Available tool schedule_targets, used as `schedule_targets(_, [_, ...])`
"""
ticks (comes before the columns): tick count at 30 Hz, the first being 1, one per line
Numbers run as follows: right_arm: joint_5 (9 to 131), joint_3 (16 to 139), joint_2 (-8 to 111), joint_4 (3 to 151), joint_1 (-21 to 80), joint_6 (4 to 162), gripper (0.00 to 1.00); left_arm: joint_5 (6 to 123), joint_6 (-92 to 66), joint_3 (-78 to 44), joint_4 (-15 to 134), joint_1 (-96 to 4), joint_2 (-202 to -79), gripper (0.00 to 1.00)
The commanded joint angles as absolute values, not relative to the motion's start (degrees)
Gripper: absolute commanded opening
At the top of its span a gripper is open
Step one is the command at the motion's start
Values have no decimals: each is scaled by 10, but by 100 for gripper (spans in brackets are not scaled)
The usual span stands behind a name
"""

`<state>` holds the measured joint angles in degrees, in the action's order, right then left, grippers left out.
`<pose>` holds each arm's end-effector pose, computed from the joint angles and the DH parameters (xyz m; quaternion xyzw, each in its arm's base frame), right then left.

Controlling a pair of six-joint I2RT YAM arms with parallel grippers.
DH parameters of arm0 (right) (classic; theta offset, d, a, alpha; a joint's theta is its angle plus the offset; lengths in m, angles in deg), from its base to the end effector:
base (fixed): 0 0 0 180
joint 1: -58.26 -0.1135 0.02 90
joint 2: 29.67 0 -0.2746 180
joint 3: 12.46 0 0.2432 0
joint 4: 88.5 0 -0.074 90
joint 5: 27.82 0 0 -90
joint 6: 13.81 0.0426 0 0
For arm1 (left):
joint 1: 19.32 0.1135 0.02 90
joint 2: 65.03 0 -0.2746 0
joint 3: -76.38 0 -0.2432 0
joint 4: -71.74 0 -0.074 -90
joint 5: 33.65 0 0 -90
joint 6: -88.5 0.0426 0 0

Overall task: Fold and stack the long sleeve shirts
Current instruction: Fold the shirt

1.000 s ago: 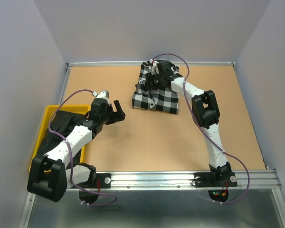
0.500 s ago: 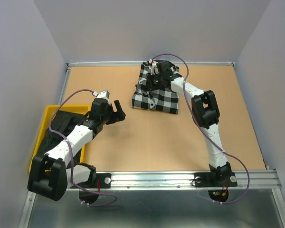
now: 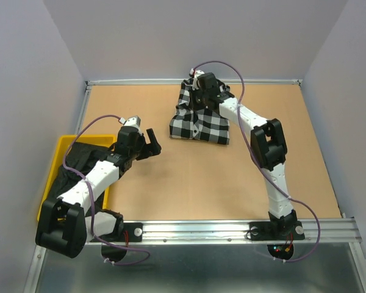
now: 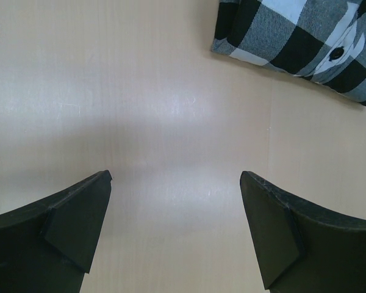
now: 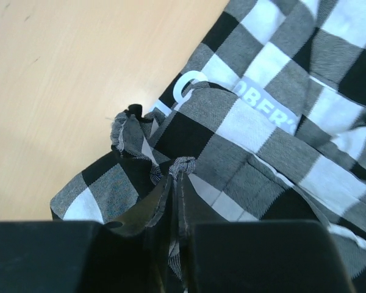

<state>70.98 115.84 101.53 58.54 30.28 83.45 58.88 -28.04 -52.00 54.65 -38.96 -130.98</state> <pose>0.4719 0.2581 0.2398 -0.1940 0.8671 0.2025 0.4118 0.2284 -0.0835 0.2433 -0.0417 0.8710 -0.2095 0.4424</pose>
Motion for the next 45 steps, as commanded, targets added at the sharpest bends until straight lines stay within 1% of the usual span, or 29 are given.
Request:
schedule_targets(1, [589, 1129, 964, 614, 281, 822, 13, 580, -274, -519, 562, -391, -1313, 98])
schedule_targets(4, [515, 1118, 960, 615, 277, 844, 17, 579, -274, -518, 561, -390, -1317, 98])
schedule_targets(5, [484, 1117, 961, 615, 277, 858, 20, 578, -274, -516, 560, -390, -1318, 98])
schedule_targets(7, [452, 1112, 963, 615, 277, 874, 24, 578, -273, -517, 558, -390, -1321, 98])
schedule_targets(8, [426, 1112, 967, 615, 277, 884, 34, 578, -275, -516, 558, -390, -1321, 98])
schedule_targets(10, [398, 1115, 974, 614, 277, 894, 44, 578, -274, -515, 557, -390, -1323, 98])
schedule_targets(11, [382, 1114, 976, 614, 277, 899, 47, 578, -274, -515, 556, -390, -1323, 98])
schedule_targets(12, [360, 1114, 977, 614, 278, 907, 53, 576, -275, -515, 554, -390, -1323, 98])
schedule_targets(14, [343, 1116, 976, 614, 279, 911, 53, 575, -273, -515, 553, -391, -1322, 98])
schedule_targets(17, [371, 1120, 971, 612, 290, 916, 53, 571, -275, -515, 552, -390, -1319, 99])
schedule_targets(18, [411, 1122, 970, 612, 296, 912, 53, 571, -275, -516, 552, -391, -1320, 98])
schedule_targets(22, [505, 1119, 970, 612, 302, 911, 51, 574, -275, -514, 552, -390, -1324, 98])
schedule_targets(24, [542, 1113, 975, 613, 311, 942, 48, 575, -275, -514, 553, -390, -1329, 98])
schedule_targets(29, [583, 1106, 996, 614, 338, 996, 38, 574, -275, -515, 552, -391, -1323, 99])
schedule_targets(32, [602, 1113, 1006, 614, 339, 990, 37, 574, -276, -517, 552, -391, -1320, 98])
schedule_targets(37, [672, 1126, 1025, 616, 338, 986, 39, 575, -275, -516, 552, -391, -1323, 98])
schedule_targets(45, [719, 1130, 1035, 617, 338, 980, 43, 576, -276, -515, 552, -391, -1322, 98])
